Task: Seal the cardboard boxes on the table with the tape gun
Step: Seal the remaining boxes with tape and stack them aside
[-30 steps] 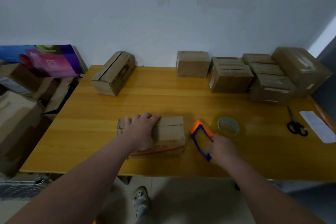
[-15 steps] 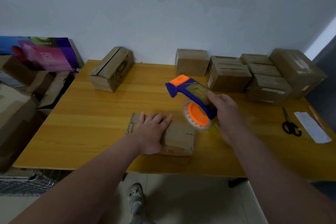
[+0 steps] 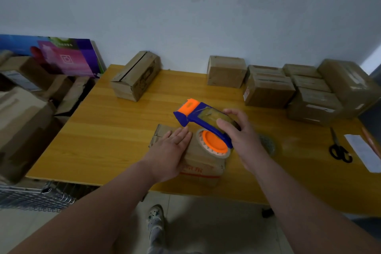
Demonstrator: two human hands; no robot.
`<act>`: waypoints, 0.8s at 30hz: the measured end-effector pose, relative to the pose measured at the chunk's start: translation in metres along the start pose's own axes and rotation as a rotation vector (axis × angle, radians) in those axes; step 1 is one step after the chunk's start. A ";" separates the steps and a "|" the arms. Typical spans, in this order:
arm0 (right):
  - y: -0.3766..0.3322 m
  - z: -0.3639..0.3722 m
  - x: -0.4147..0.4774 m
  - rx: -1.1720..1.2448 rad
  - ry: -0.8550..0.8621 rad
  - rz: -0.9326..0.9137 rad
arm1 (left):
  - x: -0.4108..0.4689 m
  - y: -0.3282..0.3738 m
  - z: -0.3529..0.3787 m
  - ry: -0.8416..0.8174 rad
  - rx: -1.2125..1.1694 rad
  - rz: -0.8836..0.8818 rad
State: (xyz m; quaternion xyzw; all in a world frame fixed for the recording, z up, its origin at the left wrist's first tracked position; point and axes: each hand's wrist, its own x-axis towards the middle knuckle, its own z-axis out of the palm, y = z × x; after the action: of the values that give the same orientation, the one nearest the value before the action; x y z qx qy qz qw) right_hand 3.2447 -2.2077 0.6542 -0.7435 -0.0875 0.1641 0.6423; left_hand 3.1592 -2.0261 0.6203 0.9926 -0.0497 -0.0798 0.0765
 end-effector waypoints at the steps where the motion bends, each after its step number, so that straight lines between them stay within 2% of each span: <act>1: -0.001 0.000 -0.001 -0.006 -0.017 -0.020 | -0.005 -0.002 0.002 0.021 0.000 -0.011; 8: -0.012 -0.007 -0.001 -0.222 -0.127 -0.106 | -0.016 -0.008 0.003 0.048 -0.065 -0.119; 14: -0.009 0.005 0.002 -0.252 -0.134 -0.167 | -0.012 -0.009 0.003 0.005 -0.026 -0.112; 19: -0.014 0.008 0.007 -0.328 -0.246 -0.195 | -0.013 -0.011 0.002 0.023 -0.036 -0.108; 24: -0.010 0.007 0.006 -0.360 -0.229 -0.183 | -0.014 -0.014 0.007 0.108 -0.175 -0.137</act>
State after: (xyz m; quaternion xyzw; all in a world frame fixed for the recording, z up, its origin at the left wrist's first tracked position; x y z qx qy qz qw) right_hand 3.2481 -2.1972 0.6624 -0.8117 -0.2549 0.1703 0.4972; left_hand 3.1451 -2.0117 0.6138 0.9860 0.0298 -0.0350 0.1600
